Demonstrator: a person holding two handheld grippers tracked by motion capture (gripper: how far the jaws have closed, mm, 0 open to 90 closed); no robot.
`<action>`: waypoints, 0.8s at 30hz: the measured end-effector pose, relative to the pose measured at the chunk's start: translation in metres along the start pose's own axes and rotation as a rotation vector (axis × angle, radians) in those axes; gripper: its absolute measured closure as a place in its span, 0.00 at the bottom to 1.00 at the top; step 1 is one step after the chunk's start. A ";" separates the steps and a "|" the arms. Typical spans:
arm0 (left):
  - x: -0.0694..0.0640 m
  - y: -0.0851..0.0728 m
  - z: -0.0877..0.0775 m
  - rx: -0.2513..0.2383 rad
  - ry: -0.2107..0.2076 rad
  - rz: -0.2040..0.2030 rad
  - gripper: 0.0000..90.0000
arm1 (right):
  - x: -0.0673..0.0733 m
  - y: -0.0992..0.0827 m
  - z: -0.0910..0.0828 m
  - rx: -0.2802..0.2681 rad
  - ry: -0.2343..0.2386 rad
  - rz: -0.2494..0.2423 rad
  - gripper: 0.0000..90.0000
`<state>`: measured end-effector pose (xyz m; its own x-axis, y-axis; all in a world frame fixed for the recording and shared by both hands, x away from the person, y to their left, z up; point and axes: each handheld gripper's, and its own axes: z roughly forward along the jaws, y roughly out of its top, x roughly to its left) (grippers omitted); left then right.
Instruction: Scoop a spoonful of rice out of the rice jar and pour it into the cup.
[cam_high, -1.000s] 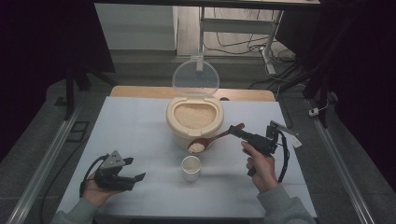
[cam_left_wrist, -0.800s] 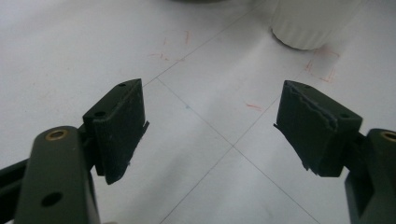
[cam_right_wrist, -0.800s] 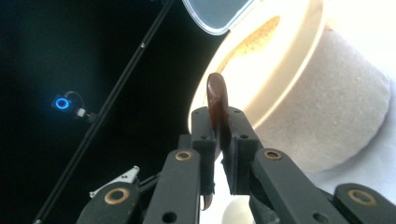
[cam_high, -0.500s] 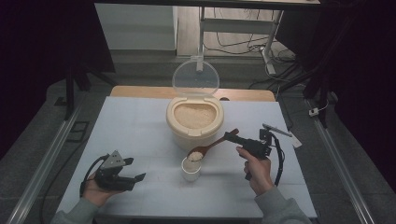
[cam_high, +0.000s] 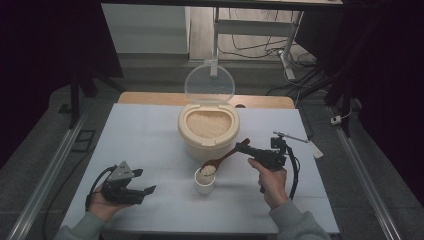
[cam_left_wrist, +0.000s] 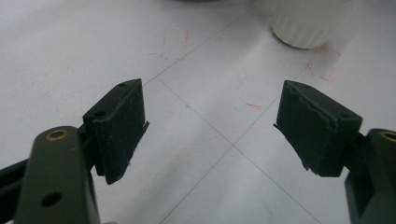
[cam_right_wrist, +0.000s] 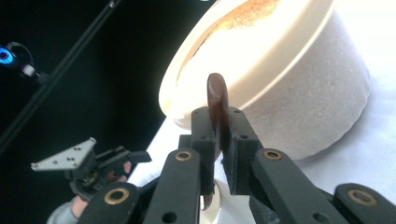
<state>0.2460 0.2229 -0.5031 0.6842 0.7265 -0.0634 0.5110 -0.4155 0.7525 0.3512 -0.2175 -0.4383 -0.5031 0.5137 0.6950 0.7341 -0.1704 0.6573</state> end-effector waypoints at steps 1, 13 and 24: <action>0.000 0.000 0.000 0.000 0.000 0.000 0.26 | 0.002 0.000 0.000 0.003 -0.005 -0.013 0.93; 0.000 0.000 0.000 0.000 0.001 0.000 0.26 | 0.017 -0.001 -0.003 -0.025 -0.006 -0.164 0.93; 0.000 0.000 0.000 0.002 0.003 0.000 0.26 | 0.016 -0.002 -0.009 -0.046 0.017 -0.175 0.93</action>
<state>0.2463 0.2230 -0.5033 0.6828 0.7280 -0.0615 0.5118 -0.4166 0.7514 0.3374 -0.2161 -0.4255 -0.6296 0.5246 0.5731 0.6128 -0.1182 0.7814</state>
